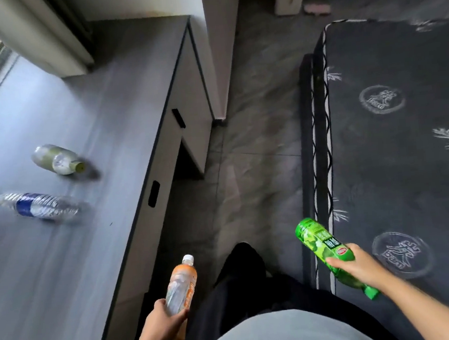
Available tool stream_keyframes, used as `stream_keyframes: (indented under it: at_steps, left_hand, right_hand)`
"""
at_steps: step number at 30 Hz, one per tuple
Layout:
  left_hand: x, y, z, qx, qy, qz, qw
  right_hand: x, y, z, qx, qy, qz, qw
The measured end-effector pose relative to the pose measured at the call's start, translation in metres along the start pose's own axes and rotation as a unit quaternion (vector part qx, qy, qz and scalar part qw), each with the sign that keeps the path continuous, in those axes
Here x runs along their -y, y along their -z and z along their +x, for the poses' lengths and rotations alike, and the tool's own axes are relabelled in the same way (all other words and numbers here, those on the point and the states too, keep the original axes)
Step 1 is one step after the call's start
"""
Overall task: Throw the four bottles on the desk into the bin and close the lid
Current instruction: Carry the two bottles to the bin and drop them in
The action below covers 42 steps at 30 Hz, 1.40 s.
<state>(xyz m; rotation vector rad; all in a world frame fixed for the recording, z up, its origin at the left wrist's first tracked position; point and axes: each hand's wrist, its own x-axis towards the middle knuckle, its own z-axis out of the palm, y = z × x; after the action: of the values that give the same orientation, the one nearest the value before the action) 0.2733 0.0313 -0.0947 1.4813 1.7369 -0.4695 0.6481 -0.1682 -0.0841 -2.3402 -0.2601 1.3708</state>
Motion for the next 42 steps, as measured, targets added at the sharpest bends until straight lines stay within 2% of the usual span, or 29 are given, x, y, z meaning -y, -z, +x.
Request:
stream_keyframes:
  at_steps: [5,10,16,22,28,33,42]
  left_hand:
    - [-0.058,0.03,0.037,0.021,-0.035,0.041,0.998]
    - [-0.132,0.058,0.072,0.036,-0.092,0.088,0.991]
    - [-0.231,0.07,0.103,0.047,-0.119,0.1,0.987]
    - [-0.305,0.066,0.125,0.039,-0.101,0.079,0.991]
    - [-0.346,0.068,0.138,0.033,-0.061,0.067,0.995]
    - [-0.385,0.078,0.163,0.024,-0.024,0.057,0.998]
    - [-0.516,0.113,0.24,0.023,-0.055,0.087,0.994]
  right_hand:
    - [0.007,0.009,0.012,-0.022,-0.047,0.0,0.999]
    - [0.018,0.022,0.016,-0.074,-0.089,0.052,0.992]
    - [0.026,0.054,0.042,-0.108,-0.145,0.099,0.979]
    - [0.053,0.109,0.104,-0.098,-0.154,0.082,0.98]
    - [0.114,0.172,0.163,-0.118,-0.117,0.11,0.98]
    - [0.156,0.207,0.215,-0.102,-0.106,0.103,0.984]
    - [0.209,0.257,0.274,-0.073,-0.148,0.079,0.983]
